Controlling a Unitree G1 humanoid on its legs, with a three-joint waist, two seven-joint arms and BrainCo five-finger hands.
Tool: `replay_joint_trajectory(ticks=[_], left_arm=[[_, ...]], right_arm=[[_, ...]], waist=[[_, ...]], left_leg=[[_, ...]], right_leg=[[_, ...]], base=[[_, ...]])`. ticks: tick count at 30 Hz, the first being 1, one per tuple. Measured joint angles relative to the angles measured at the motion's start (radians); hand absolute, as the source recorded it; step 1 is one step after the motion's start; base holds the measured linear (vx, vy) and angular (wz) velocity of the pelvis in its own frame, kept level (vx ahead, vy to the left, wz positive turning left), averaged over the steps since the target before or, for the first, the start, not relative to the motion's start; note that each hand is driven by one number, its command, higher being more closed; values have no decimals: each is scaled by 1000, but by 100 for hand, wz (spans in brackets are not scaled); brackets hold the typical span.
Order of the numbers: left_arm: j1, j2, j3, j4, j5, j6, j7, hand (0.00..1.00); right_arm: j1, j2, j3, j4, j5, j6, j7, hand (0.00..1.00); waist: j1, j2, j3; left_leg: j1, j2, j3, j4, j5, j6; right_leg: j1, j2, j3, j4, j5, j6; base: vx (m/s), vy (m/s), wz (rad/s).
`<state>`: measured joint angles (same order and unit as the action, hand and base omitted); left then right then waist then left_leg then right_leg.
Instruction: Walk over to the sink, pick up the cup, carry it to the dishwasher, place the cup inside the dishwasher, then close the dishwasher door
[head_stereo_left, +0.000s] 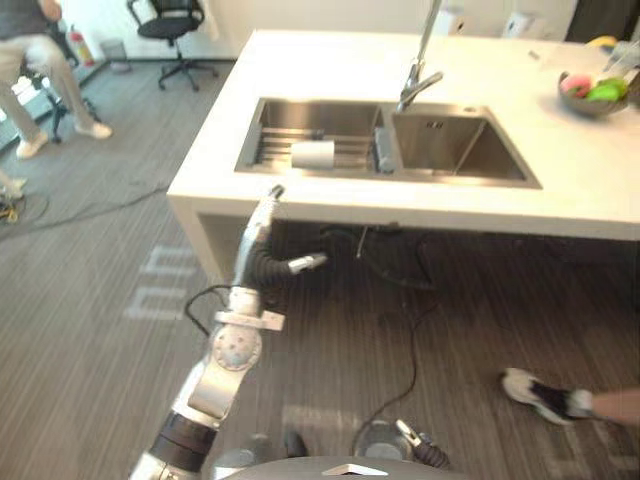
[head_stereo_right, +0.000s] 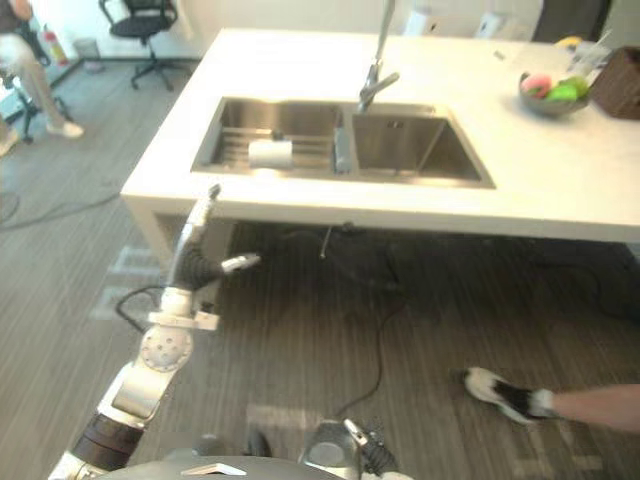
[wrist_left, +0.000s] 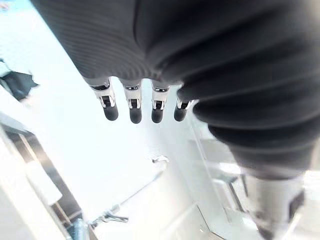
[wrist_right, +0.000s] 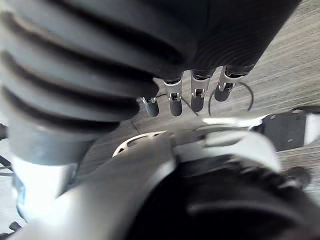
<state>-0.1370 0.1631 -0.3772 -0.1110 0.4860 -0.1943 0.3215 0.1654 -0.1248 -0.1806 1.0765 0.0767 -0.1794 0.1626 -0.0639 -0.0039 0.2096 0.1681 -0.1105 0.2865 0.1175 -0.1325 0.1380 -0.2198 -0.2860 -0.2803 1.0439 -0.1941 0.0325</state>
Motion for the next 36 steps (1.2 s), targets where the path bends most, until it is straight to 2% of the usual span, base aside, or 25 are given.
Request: replay_joint_trajectory(ticks=[1, 2, 3, 5, 6, 8, 9, 10, 11, 12, 13, 14, 15, 16, 17, 18, 19, 20, 21, 22, 24, 26, 28, 30, 36], left_arm=[[-16, 3, -4, 2, 10, 8, 0, 0], [-57, 18, -22, 3, 12, 32, -8, 0], [-90, 29, -34, 4, 23, 40, -20, 0], [-127, 45, -59, 4, 31, 48, -32, 0], [-143, 52, -74, 5, 36, 60, -52, 0], [-134, 51, -98, -3, 64, 67, -85, 0], [-118, 48, -112, -33, 79, 67, -117, 0], [-92, 26, -139, -58, 86, 69, -143, 0], [-84, 13, -152, -68, 86, 73, -162, 0], [-89, -10, -170, -72, 86, 85, -194, 0], [-87, -24, -178, -69, 85, 93, -206, 0], [-87, -40, -178, -64, 84, 108, -225, 0], [-97, -35, -174, -63, 83, 122, -227, 0], [-103, -30, -175, -64, 83, 127, -228, 0], [-113, -16, -175, -69, 82, 132, -232, 0], [-127, -3, -176, -75, 74, 136, -239, 0], [-137, 1, -177, -75, 65, 138, -243, 0], [-159, 5, -181, -74, 53, 151, -252, 0], [-176, 6, -185, -73, 41, 162, -270, 0], [-180, 14, -188, -72, 37, 167, -278, 0], [-198, 70, -199, -68, 33, 196, -309, 0], [-220, 114, -198, -58, 26, 220, -324, 0], [-226, 153, -194, -17, 26, 243, -333, 0], [-226, 202, -191, 24, 25, 264, -345, 0], [-238, 269, -141, 50, -44, 277, -357, 0]], right_arm=[[3, 4, 0, 0, -4, -1, 0, 0], [17, 13, -12, 0, -7, 0, 0, 0], [36, 17, -21, 0, -27, 6, 1, 0], [60, 30, -24, -3, -40, 11, 2, 0], [71, 39, -19, 0, -43, 24, 1, 0], [105, 37, 27, -10, -46, 68, 10, 0], [125, 39, 28, -38, -44, 112, 13, 0], [152, 16, 21, -84, -44, 158, 34, 0], [166, 1, 21, -111, -44, 175, 47, 0], [181, -8, 23, -143, -44, 209, 57, 0], [187, -12, 32, -163, -44, 229, 60, 0], [186, -14, 45, -166, -45, 259, 61, 0], [189, -12, 59, -156, -46, 280, 62, 0], [190, -12, 61, -155, -47, 289, 65, 0], [191, -20, 61, -152, -66, 297, 69, 0], [191, -40, 61, -151, -91, 294, 76, 0], [190, -49, 62, -150, -99, 292, 78, 0], [189, -68, 62, -150, -114, 291, 79, 0], [188, -84, 61, -153, -115, 290, 77, 0], [184, -86, 61, -152, -115, 292, 75, 0], [163, -72, 61, -160, -115, 294, 23, 0], [137, -71, 62, -160, -124, 299, -19, 0], [123, -57, 78, -177, -150, 299, -57, 0], [122, -35, 82, -222, -186, 300, -123, 0], [125, -45, 107, -271, -200, 313, -155, 0]], waist=[[-6, -1, 0], [-13, 4, 4], [-19, 15, 8], [-25, 8, 4], [-25, -10, 6], [-21, -15, -8], [-25, -8, -28], [-46, 54, -69], [-61, 81, -94], [-85, 105, -107], [-84, 100, -102], [-75, 92, -96], [-69, 64, -83], [-65, 49, -80], [-54, 39, -86], [-51, 50, -96], [-54, 58, -102], [-59, 78, -112], [-62, 100, -117], [-65, 101, -117], [-80, 76, -131], [-81, 69, -127], [-83, 49, -115], [-106, 26, -110], [-117, 35, -105]], left_leg=[[19, 4, -6, 0, -7, -11], [42, 23, -15, 7, -25, -26], [54, 50, -30, 24, -47, -43], [67, 70, -57, 50, -89, -55], [90, 70, -75, 75, -136, -63], [137, 78, -77, 136, -238, -88], [157, 94, -77, 172, -305, -106], [170, 148, -76, 184, -338, -133], [158, 179, -77, 226, -336, -151], [28, 231, -71, 470, -294, -167], [-42, 268, -56, 601, -234, -168], [-108, 328, -9, 726, -226, -165], [-123, 364, 21, 713, -230, -173], [-129, 371, 29, 674, -229, -174], [-138, 378, 50, 542, -217, -177], [-149, 377, 56, 378, -163, -180], [-157, 372, 56, 297, -113, -185], [-176, 360, 40, 164, 20, -193], [-192, 350, 23, 79, 185, -210], [-190, 349, 33, 57, 187, -220], [-133, 307, 33, -77, 213, -227], [-120, 282, 55, -153, 224, -236], [-112, 265, 75, -193, 238, -231], [-116, 251, 76, -196, 235, -226], [-140, 230, 74, -203, 236, -211]], right_leg=[[-15, 15, -11, -83, -12, -1], [-28, 69, -13, -278, -12, -8], [-25, 137, 8, -504, 28, -3], [-15, 199, 77, -739, 121, 19], [-16, 201, 115, -777, 171, 18], [-27, 184, 116, -686, 184, -22], [-39, 183, 112, -624, 186, -54], [-46, 217, 78, -564, 162, -57], [-37, 235, 56, -570, 132, -57], [-19, 239, 28, -579, 103, -84], [7, 242, 21, -609, 102, -85], [87, 256, 14, -685, 114, -84], [174, 258, 5, -752, 115, -84], [210, 256, 6, -783, 115, -84], [264, 255, 18, -839, 115, -84], [294, 257, 21, -880, 114, -79], [301, 258, 21, -887, 112, -75], [303, 262, 26, -889, 102, -60], [302, 276, 33, -878, 91, -44], [301, 278, 42, -867, 81, -36], [256, 253, 71, -817, 55, -15], [224, 245, 100, -811, 38, -13], [207, 238, 119, -815, 44, -4], [204, 222, 135, -824, 49, 3], [208, 214, 134, -889, 92, 11]], base=[[405, -63, 15], [429, -107, 23], [433, -118, 31], [410, -154, 41], [402, -190, 35], [441, -240, 11], [628, -312, 2], [581, -258, 15], [626, -220, 49], [497, -171, 54], [578, -245, 41], [533, -279, 7], [595, -306, -3], [455, -225, -16], [491, -192, -27], [396, -111, -26], [467, -70, -16], [368, 22, -10], [355, 50, -14], [304, 80, -9], [194, 96, -8], [78, 106, -22], [22, 92, -21], [14, 107, -3], [-4, 63, 1]])
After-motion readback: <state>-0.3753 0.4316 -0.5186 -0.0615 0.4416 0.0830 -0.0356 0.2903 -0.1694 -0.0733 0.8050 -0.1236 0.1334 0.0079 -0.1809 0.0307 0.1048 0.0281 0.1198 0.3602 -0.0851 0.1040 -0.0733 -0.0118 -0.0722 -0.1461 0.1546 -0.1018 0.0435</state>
